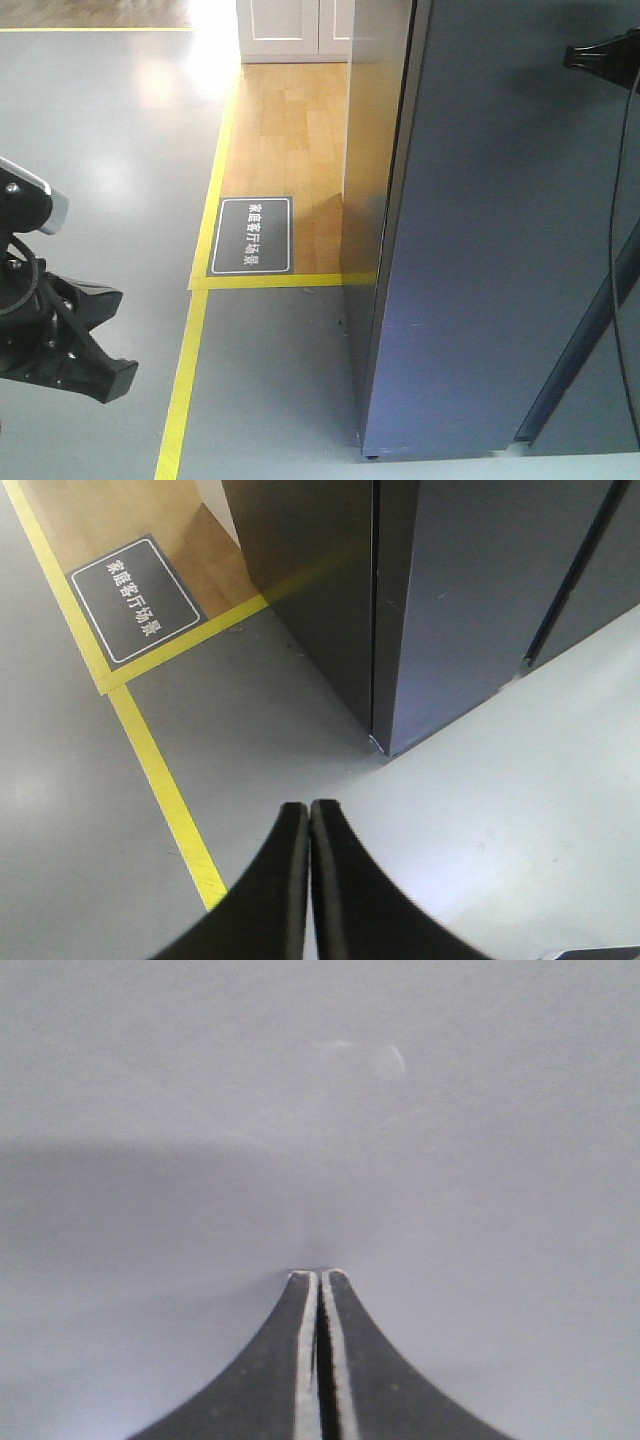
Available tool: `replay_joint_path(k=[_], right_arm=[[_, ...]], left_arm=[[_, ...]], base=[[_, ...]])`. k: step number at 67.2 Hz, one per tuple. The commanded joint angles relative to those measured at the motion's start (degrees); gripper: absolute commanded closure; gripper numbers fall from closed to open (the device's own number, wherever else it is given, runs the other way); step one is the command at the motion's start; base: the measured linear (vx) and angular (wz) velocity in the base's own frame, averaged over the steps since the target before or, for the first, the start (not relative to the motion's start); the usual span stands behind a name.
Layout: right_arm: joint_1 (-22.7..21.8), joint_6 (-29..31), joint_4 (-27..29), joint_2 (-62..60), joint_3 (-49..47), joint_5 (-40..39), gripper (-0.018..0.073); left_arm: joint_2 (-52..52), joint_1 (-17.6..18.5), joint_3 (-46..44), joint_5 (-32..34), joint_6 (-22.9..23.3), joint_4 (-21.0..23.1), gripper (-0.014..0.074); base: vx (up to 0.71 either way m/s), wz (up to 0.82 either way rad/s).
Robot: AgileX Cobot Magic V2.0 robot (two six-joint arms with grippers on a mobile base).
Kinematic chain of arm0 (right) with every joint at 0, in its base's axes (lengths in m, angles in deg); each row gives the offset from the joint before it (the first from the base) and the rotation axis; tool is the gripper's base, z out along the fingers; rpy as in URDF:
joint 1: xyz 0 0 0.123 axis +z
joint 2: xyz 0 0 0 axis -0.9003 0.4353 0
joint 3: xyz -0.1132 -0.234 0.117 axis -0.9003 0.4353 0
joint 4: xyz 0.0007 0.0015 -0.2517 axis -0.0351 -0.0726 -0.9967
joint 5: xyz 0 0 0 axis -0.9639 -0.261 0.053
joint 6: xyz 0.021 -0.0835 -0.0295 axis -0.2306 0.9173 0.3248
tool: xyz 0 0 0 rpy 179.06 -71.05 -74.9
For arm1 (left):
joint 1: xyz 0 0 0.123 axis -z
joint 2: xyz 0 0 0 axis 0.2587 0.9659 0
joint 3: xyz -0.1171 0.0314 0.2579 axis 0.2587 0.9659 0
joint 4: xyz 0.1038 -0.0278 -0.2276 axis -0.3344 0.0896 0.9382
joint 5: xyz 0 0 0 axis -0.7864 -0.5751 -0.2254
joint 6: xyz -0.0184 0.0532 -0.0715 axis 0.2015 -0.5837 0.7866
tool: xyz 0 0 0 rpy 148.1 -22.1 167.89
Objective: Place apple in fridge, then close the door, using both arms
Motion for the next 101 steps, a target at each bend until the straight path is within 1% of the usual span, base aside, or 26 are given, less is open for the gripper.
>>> replay_joint_path(k=[1, 9, 20, 28, 32, 34, 36, 40, 45, 46, 50, 56, 62, 67, 74, 79, 85, 90, 95, 101], right_arm=[[-0.22, 0.24, -0.07, -2.74, -2.32, -4.7, 0.0562], [-0.17, 0.24, -0.07, -3.47, -2.32, -1.77, 0.0562], [-0.17, 0.26, 0.15, -6.28, -2.32, 6.37, 0.0562], [-0.17, 0.84, 0.57, -8.51, -2.32, 14.84, 0.0562], [-0.17, 2.46, 1.1, -9.42, -2.32, 19.46, 0.0562], [-0.17, 4.26, 1.9, -9.91, -2.32, 21.82, 0.0562], [-0.17, 5.64, 2.93, -10.11, -2.32, 24.07, 0.0562], [-0.17, 10.65, 5.55, -10.64, -2.32, 27.87, 0.0562], [-0.17, 18.03, 11.0, -11.28, -2.32, 32.37, 0.0562], [-0.17, 19.35, 12.76, -11.45, -2.32, 33.53, 0.0562], [-0.17, 23.74, 16.8, -12.21, -2.32, 35.85, 0.0562], [-0.17, 27.1, 22.83, -14.14, -1.69, 37.97, 0.0562], [0.04, 29.02, 26.38, -17.64, 1.25, 37.54, 0.0562], [1.09, 29.21, 26.0, -21.19, 5.51, 36.25, 0.0562], [3.3, 28.72, 23.29, -25.86, 10.78, 35.98, 0.0562], [5.01, 26.22, 20.74, -29.72, 15.14, 36.47, 0.0562], [6.71, 22.45, 16.46, -33.99, 19.85, 37.47, 0.0562], [7.52, 19.4, 13.99, -37.62, 23.61, 38.67, 0.0562], [7.86, 18.21, 13.7, -41.95, 27.68, 39.8, 0.0562], [7.86, 18.45, 14.5, -47.54, 32.56, 41.28, 0.0562]], left_arm=[[-0.77, 0.21, -1.38, 2.61, 0.62, -0.92, 0.0603], [-0.77, 0.21, -1.38, 2.61, 0.62, -0.92, 0.0603], [-0.77, 0.21, -1.38, 2.61, 0.62, -0.92, 0.0603], [-0.77, 0.21, -1.38, 2.61, 0.62, -0.92, 0.0603], [-0.77, 0.21, -1.38, 2.61, 0.62, -0.92, 0.0603], [-0.77, 0.21, -1.38, 2.61, 0.62, -0.92, 0.0603], [-0.77, 0.21, -1.38, 2.61, 0.62, -0.92, 0.0603], [-0.77, 0.21, -1.38, 2.61, 0.62, -0.92, 0.0603], [-0.77, 0.21, -1.38, 2.61, 0.62, -0.92, 0.0603], [-0.77, 0.21, -1.38, 2.61, 0.62, -0.92, 0.0603], [-0.77, 0.21, -1.38, 2.61, 0.62, -0.92, 0.0603], [-0.77, 0.21, -1.38, 2.61, 0.62, -0.92, 0.0603], [-0.77, 0.21, -1.38, 2.61, 0.62, -0.92, 0.0603], [-0.77, 0.21, -1.38, 2.61, 0.62, -0.92, 0.0603], [-0.77, 0.21, -1.38, 2.61, 0.62, -0.92, 0.0603], [-0.77, 0.21, -1.38, 2.61, 0.62, -0.92, 0.0603], [-0.77, 0.21, -1.38, 2.61, 0.62, -0.92, 0.0603], [-0.77, 0.21, -1.38, 2.61, 0.62, -0.92, 0.0603], [-0.77, 0.21, -1.38, 2.61, 0.62, -0.92, 0.0603], [-0.77, 0.21, -1.38, 2.61, 0.62, -0.92, 0.0603]], base=[[0.0, 0.0], [0.0, 0.0], [0.0, 0.0], [0.0, 0.0], [0.0, 0.0], [0.0, 0.0], [0.0, 0.0], [0.0, 0.0], [0.0, 0.0], [0.0, 0.0], [0.0, 0.0], [0.0, 0.0], [0.0, 0.0], [0.0, 0.0], [0.0, 0.0], [0.0, 0.0], [0.0, 0.0], [0.0, 0.0], [0.0, 0.0], [0.0, 0.0]])
